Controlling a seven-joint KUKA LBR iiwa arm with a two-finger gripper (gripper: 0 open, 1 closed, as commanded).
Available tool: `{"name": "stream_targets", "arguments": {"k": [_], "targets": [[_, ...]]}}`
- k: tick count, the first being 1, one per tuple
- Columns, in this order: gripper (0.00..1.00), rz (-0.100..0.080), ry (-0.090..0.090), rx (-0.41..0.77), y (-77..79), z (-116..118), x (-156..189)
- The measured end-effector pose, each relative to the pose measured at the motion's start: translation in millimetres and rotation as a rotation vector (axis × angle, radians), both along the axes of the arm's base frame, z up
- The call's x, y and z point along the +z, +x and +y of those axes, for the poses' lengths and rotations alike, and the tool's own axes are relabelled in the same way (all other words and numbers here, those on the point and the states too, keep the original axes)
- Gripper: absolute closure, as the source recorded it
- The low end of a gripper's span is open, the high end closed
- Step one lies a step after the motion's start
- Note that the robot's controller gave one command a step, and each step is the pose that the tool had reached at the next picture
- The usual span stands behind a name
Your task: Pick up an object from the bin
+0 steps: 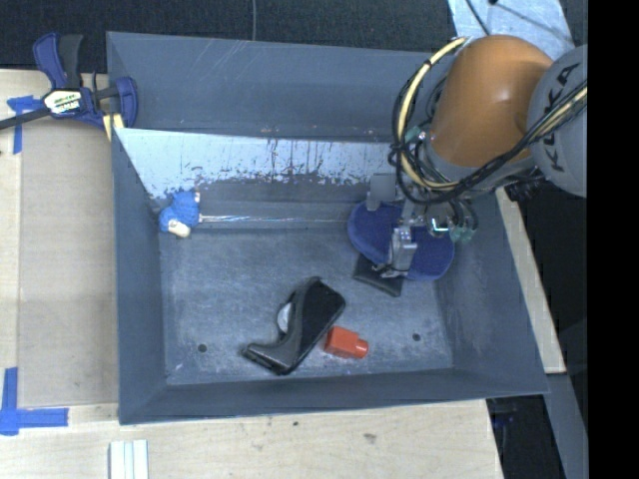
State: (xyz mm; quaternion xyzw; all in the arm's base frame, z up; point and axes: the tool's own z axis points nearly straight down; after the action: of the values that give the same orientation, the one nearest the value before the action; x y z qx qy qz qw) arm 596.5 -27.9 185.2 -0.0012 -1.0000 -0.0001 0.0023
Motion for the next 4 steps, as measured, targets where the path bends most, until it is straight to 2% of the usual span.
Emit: {"name": "stream_targets", "arguments": {"k": [1,2,3,4], "targets": [[0.0,-0.007,0.0,0.264,-39.8,-52.3,-105.7],[1.0,-0.01,0.0,0.265,-39.0,-51.6,-104.4],[1.0,-0.015,-0.007,0.255,-62.1,-132.7,-1.5],[1.0,-0.001,0.002,0.109,-55.1,-92.1,-96.5]]}}
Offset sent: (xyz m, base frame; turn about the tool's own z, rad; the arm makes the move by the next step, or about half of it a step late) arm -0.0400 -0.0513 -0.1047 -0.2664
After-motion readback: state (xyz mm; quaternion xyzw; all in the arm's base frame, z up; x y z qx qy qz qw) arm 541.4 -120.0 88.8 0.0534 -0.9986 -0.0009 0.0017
